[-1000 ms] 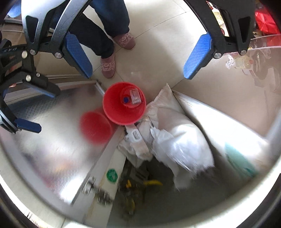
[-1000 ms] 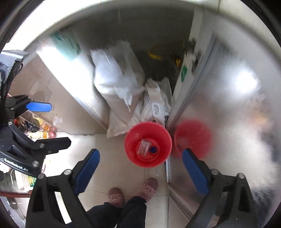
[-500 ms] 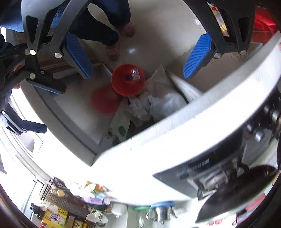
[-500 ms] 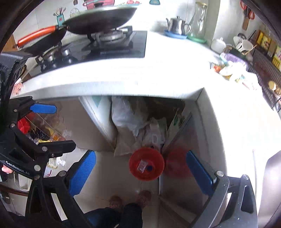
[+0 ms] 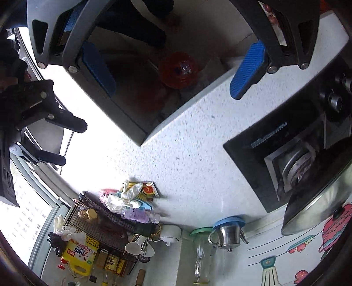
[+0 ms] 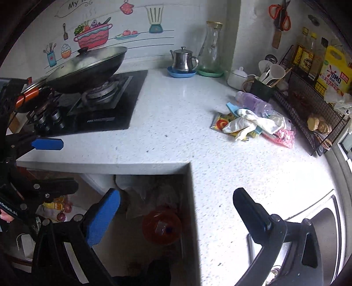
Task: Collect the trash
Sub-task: 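Raise both tools back up to the trash pile on the counter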
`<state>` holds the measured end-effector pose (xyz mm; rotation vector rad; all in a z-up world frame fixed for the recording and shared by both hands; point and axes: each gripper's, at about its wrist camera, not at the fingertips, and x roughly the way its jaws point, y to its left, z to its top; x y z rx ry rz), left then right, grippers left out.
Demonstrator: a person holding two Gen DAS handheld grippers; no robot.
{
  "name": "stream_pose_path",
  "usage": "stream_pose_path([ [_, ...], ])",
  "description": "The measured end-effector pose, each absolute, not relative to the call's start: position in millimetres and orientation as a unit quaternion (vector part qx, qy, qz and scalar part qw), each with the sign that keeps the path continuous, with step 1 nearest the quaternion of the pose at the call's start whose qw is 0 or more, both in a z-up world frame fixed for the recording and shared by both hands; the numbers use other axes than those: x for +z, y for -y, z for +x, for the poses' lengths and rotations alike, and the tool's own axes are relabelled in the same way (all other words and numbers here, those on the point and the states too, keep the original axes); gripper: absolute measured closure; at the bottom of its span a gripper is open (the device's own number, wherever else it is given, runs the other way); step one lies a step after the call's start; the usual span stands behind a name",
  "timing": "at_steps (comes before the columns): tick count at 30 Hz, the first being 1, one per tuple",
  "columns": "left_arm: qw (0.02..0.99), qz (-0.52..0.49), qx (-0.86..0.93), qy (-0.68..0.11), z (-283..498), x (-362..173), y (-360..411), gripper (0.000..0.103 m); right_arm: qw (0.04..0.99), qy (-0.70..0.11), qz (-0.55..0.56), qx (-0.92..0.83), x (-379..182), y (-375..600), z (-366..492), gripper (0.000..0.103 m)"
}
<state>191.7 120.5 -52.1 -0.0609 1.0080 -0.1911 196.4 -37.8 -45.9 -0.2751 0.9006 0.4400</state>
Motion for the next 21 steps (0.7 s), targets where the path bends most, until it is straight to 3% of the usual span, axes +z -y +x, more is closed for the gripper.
stream_pose_path([
  [14, 0.857, -0.012, -0.120, -0.500, 346, -50, -67, 0.000, 0.870, -0.452, -0.114, 0.160, -47, 109, 359, 0.000],
  [21, 0.845, -0.013, -0.128, -0.519, 381, -63, -50, 0.000, 0.851, -0.481, -0.115, 0.176, -65, 108, 407, 0.004],
])
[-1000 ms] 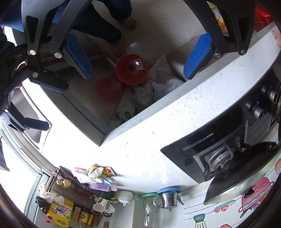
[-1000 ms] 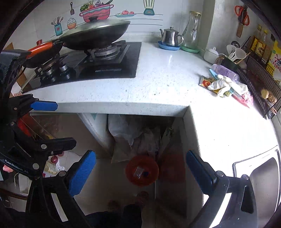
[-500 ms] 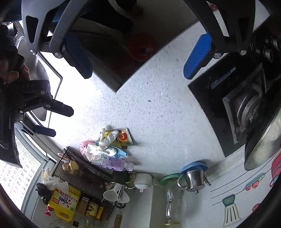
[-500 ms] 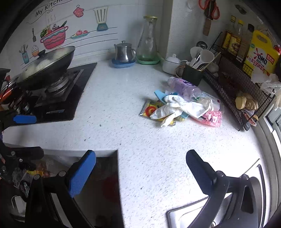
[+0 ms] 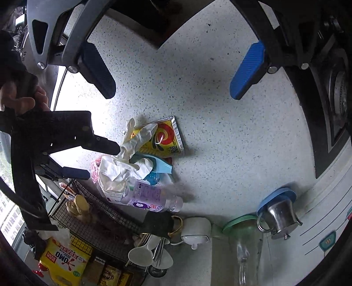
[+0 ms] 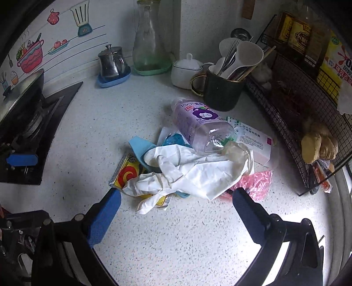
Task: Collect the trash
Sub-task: 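Raise both tools back up to the trash pile on the counter, then grasp the white gloves with the right tool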
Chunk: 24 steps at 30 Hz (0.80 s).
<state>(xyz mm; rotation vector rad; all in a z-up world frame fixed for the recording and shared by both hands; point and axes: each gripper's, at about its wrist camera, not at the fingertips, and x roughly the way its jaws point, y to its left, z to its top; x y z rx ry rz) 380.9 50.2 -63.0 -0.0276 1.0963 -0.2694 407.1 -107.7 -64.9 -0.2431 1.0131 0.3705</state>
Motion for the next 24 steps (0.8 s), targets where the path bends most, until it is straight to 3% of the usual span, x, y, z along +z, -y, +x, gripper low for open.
stream_pose_path([
  [6, 0.838, -0.005, -0.131, -0.529, 392, -70, -50, 0.000, 0.820, -0.529, -0.109, 0.188, -89, 105, 433, 0.032],
  [9, 0.839, 0.004, -0.125, -0.529, 393, -68, -52, 0.000, 0.812, -0.542, -0.106, 0.190, -96, 105, 435, 0.058],
  [10, 0.841, 0.005, -0.124, -0.527, 392, -67, -54, 0.000, 0.813, -0.540, -0.105, 0.190, -96, 105, 433, 0.073],
  [13, 0.844, 0.009, -0.126, -0.521, 387, -60, -58, 0.000, 0.822, -0.527, -0.102, 0.191, -88, 107, 423, 0.089],
  [17, 0.850, 0.023, -0.139, -0.507, 378, -52, -59, 0.000, 0.836, -0.507, -0.094, 0.188, -65, 115, 405, 0.096],
  [24, 0.853, 0.040, -0.163, -0.495, 381, -41, -50, 0.000, 0.856, -0.485, -0.059, 0.170, -20, 149, 370, 0.097],
])
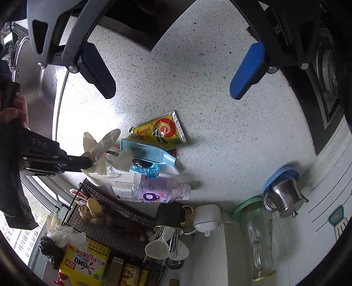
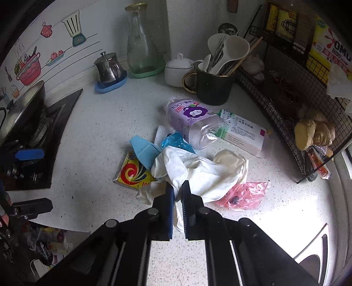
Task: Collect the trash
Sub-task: 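Grasp the white gloves with the right tool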
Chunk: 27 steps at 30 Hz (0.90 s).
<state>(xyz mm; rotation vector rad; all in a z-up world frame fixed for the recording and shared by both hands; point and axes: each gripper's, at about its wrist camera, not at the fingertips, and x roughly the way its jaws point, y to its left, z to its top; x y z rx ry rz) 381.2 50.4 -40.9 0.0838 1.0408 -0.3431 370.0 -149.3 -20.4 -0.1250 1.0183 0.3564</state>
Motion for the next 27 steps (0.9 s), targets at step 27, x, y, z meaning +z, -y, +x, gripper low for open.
stream_pose_path([
  [27, 0.783, 0.032, -0.274, -0.557, 417, -73, 100, 0.000, 0.878, -0.472, 0.045, 0.063, 18, 268, 324, 0.097],
])
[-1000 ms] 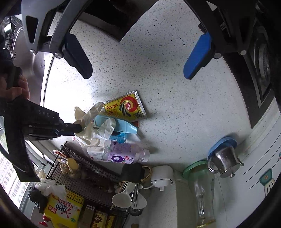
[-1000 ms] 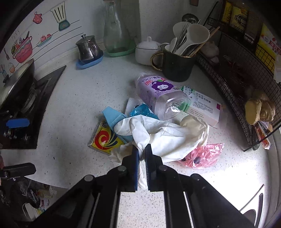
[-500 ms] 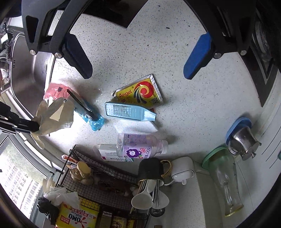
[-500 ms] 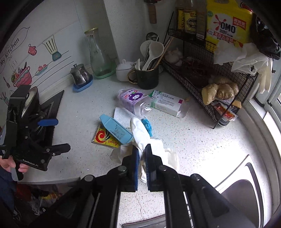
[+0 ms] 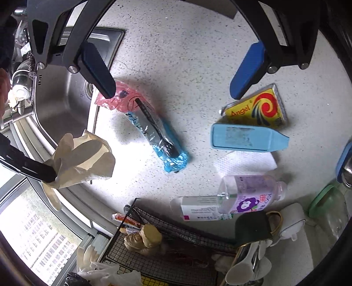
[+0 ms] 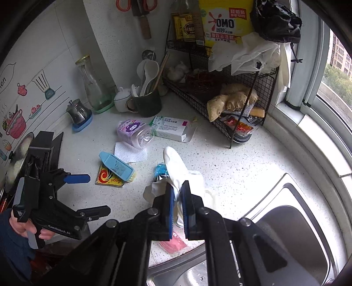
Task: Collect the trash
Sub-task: 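Grasp the white gloves with the right tool, then grasp the blue-wrapped toothbrush package with the left tool while the right tool holds the gloves, then carry the gloves and toothbrush package down toward the red bin with both tools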
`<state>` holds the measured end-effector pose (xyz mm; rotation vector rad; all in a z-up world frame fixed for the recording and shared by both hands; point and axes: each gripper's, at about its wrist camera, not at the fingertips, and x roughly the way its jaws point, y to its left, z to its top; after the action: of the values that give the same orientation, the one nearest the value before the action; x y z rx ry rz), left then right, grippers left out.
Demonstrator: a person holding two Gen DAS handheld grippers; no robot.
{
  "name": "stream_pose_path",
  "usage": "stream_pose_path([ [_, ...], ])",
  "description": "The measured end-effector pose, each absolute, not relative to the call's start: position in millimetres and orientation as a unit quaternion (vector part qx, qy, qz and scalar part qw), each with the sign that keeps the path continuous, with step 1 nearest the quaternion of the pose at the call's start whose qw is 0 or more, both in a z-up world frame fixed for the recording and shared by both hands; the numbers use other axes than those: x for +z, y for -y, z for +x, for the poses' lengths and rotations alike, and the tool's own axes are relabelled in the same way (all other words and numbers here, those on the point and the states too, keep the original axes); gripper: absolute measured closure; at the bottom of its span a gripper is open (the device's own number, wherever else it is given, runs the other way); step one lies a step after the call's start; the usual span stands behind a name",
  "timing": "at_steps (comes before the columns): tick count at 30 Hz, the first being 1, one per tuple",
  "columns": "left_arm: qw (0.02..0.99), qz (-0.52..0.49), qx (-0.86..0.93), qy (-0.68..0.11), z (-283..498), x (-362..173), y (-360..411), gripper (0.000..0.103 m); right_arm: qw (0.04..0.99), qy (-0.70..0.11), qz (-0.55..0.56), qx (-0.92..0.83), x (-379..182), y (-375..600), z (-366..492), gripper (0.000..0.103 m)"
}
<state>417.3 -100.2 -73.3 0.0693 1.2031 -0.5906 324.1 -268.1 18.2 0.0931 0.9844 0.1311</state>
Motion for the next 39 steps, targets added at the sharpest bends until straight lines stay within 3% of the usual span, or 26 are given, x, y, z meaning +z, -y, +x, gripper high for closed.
stream_pose_path([
  [14, 0.764, 0.022, -0.202, -0.613, 444, -126, 165, 0.001, 0.865, -0.497, 0.053, 0.043, -7, 297, 320, 0.097],
  [20, 0.755, 0.034, -0.203, -0.623, 447, -138, 181, 0.025, 0.861, -0.504, 0.061, 0.040, -13, 301, 315, 0.097],
  [23, 0.749, 0.058, -0.200, -0.629, 443, -142, 190, 0.042, 0.860, -0.504, 0.068, 0.040, -14, 302, 312, 0.097],
  [28, 0.745, 0.073, -0.222, -0.625, 430, -141, 193, 0.082, 0.858, -0.507, 0.067, 0.046, -16, 298, 311, 0.097],
  [39, 0.774, 0.048, -0.218, -0.593, 391, -112, 129, 0.090, 0.856, -0.505, 0.056, 0.092, -12, 259, 309, 0.097],
])
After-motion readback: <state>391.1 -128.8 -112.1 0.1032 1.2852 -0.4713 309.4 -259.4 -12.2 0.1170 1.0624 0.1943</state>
